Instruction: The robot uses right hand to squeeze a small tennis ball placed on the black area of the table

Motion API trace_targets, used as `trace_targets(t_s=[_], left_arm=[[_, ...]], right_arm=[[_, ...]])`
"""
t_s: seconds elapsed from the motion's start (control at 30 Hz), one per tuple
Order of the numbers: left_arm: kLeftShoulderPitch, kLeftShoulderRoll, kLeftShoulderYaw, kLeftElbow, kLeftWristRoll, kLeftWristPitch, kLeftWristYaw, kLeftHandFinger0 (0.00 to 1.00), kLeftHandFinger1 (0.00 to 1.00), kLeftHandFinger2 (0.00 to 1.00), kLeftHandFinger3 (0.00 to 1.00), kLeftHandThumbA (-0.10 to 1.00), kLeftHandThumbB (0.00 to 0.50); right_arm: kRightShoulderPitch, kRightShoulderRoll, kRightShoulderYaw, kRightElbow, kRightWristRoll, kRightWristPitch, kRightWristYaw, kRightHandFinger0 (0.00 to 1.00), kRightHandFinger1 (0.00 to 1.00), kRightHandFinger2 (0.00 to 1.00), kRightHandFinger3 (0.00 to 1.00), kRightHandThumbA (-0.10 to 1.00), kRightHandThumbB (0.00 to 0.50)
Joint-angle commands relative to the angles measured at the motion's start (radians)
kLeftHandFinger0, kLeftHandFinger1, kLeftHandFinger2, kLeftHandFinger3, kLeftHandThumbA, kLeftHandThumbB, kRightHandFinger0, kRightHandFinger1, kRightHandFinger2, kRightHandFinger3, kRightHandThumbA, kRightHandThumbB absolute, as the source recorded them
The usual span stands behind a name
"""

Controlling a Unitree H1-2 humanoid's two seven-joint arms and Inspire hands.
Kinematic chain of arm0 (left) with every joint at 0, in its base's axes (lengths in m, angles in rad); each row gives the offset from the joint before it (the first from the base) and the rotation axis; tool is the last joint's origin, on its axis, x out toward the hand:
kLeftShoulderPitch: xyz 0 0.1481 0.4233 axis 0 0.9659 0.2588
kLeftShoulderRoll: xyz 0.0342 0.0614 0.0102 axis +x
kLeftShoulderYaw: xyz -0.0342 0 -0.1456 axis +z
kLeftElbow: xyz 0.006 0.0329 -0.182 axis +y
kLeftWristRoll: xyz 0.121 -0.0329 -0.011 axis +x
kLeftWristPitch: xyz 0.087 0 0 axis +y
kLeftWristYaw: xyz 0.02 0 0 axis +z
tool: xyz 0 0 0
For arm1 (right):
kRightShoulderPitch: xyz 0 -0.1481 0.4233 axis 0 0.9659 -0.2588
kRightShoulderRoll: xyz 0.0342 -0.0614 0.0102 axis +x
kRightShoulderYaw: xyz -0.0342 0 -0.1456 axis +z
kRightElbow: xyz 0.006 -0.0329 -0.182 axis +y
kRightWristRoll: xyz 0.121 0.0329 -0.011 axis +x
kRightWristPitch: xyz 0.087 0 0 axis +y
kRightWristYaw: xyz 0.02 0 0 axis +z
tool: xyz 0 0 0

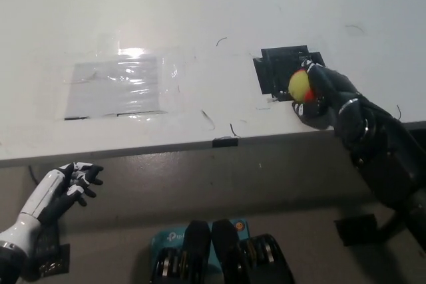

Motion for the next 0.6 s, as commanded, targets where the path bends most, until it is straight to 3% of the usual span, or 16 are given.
trace_targets(t_s=[0.0,0.03,0.13,0.17,0.2,0.23,0.27,0.33,0.37,0.4,0.43,0.47,0.5,0.57], left_arm=[[-0.028,0.014,0.005,-0.031,0.006,-0.007,-0.009,0.44,0.49,0.58,0.68,0.88,0.0],[-0.032,0.017,0.005,-0.037,0.007,0.003,-0.014,0.47,0.51,0.59,0.69,0.86,0.0],[-0.042,0.011,0.014,-0.022,-0.017,-0.014,-0.019,0.47,0.51,0.58,0.68,0.8,0.0],[-0.043,0.012,0.014,-0.02,-0.015,-0.019,-0.019,0.47,0.51,0.58,0.68,0.82,0.0],[-0.043,0.012,0.013,-0.018,-0.011,-0.021,-0.019,0.47,0.51,0.58,0.68,0.82,0.0],[-0.064,0.008,0.01,0.002,-0.016,-0.034,-0.022,0.46,0.5,0.57,0.67,0.83,0.001],[-0.066,0.01,0.007,0.007,-0.006,-0.042,-0.02,0.45,0.49,0.57,0.66,0.86,0.006],[-0.071,0.014,0.003,0.019,0.009,-0.054,-0.017,0.43,0.47,0.54,0.65,0.91,0.026],[-0.084,0.012,0.001,0.028,0.009,-0.055,-0.017,0.42,0.47,0.54,0.64,0.91,0.027],[-0.087,0.011,0.002,0.033,0.008,-0.053,-0.018,0.41,0.46,0.53,0.64,0.9,0.034],[-0.085,0.011,0.005,0.034,0.006,-0.049,-0.017,0.41,0.46,0.53,0.63,0.89,0.038],[-0.084,0.01,0.006,0.034,0.005,-0.048,-0.017,0.41,0.46,0.53,0.63,0.89,0.037],[-0.085,0.011,0.004,0.03,0.011,-0.038,-0.018,0.42,0.47,0.54,0.63,0.89,0.041],[-0.079,0.012,0.007,0.033,0.011,-0.043,-0.017,0.42,0.47,0.54,0.64,0.89,0.035]], right_arm=[[-0.067,0.015,0.008,0.094,-0.04,-0.093,-0.074,1.0,1.0,1.0,1.0,0.58,0.446],[-0.074,0.017,0.002,0.136,-0.025,-0.123,-0.069,1.0,1.0,1.0,1.0,0.5,0.385],[-0.068,0.025,-0.039,0.203,0.046,-0.212,-0.032,1.0,1.0,1.0,1.0,0.37,0.313],[-0.067,0.026,-0.04,0.219,0.058,-0.239,-0.004,1.0,1.0,1.0,1.0,0.34,0.227],[-0.066,0.027,-0.041,0.229,0.066,-0.263,0.016,1.0,1.0,1.0,1.0,0.33,0.241],[-0.072,0.02,-0.046,0.25,0.078,-0.309,0.039,0.89,1.0,1.0,1.0,0.24,0.175],[-0.072,0.028,-0.053,0.266,0.089,-0.304,0.059,0.7,0.75,1.0,1.0,0.2,0.095],[-0.068,0.038,-0.035,0.296,0.065,-0.34,0.043,0.11,0.14,0.49,1.0,0.0,0.005],[-0.075,0.036,-0.032,0.308,0.057,-0.351,0.038,0.0,0.0,0.27,1.0,-0.1,0.0],[-0.073,0.036,-0.013,0.323,0.038,-0.381,0.031,0.2,0.29,0.5,1.0,-0.1,0.0],[-0.075,0.039,-0.001,0.345,0.021,-0.407,0.01,0.23,0.31,0.41,0.62,-0.1,0.0],[-0.077,0.041,0.002,0.355,0.015,-0.416,0.001,0.2,0.27,0.33,0.41,-0.1,0.0],[-0.05,0.035,0.011,0.331,-0.017,-0.459,-0.101,0.01,0.06,0.07,0.05,-0.1,0.0],[-0.02,0.033,-0.007,0.306,-0.013,-0.511,-0.187,0.0,0.25,0.28,0.02,-0.1,0.026]])
